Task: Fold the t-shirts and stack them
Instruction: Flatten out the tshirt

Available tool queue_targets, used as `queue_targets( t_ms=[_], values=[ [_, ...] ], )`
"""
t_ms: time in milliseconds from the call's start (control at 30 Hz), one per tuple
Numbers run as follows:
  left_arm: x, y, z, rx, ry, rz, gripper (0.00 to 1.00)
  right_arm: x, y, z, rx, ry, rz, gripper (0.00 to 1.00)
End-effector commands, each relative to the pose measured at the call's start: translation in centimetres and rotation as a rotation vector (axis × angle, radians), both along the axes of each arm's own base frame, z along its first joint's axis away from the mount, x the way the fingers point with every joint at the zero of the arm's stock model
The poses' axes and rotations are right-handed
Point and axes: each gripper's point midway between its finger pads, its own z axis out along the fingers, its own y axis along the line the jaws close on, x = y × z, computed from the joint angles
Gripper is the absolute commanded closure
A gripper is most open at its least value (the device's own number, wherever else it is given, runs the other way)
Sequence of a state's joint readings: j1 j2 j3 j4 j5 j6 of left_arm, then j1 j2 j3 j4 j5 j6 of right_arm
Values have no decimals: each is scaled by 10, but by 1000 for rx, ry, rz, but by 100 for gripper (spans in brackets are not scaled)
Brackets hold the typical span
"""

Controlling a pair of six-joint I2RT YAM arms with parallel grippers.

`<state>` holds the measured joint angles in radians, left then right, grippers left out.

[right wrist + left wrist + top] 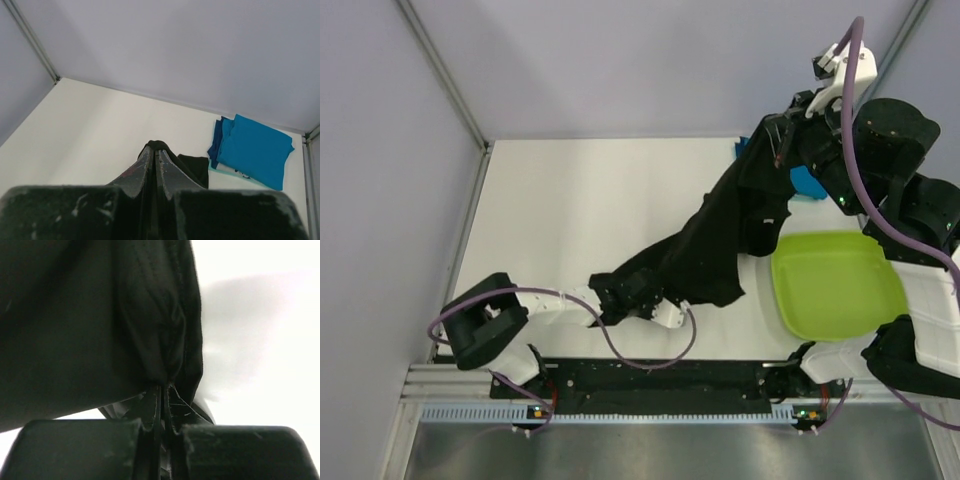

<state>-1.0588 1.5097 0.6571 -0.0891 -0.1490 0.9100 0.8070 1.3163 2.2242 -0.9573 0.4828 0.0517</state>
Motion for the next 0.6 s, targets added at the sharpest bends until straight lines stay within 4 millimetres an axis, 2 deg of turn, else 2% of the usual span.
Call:
queue_targets(
  t_ms=[0,100,133,200,233,300,333,367,400,467,567],
  values=[
    [74,37,35,-69,-172,267,100,-3,-17,27,48,-92,-45,100],
    [141,89,79,-163,-300,466,100,-2,-7,27,46,-91,-6,100],
    [163,112,93,-186,-341,537,100,0,1,24,44,-84,19,100],
    [201,146,122,-244,-380,631,100,5,16,16,37,-59,58,100],
    [218,172,132,-260,-386,697,100,11,26,8,30,-36,73,100],
    [244,193,154,-303,-351,740,100,20,40,-5,23,4,88,100],
    [248,197,153,-307,-281,733,81,24,47,-12,18,22,95,100],
    [249,194,155,-332,-225,704,50,30,52,-20,7,42,89,100],
    [250,196,157,-347,-202,698,38,37,57,-30,-5,65,85,100],
    [248,197,167,-390,-196,682,27,45,61,-44,-15,100,75,100],
    [222,191,176,-443,-102,594,24,54,65,-64,-22,151,70,100]
  ],
)
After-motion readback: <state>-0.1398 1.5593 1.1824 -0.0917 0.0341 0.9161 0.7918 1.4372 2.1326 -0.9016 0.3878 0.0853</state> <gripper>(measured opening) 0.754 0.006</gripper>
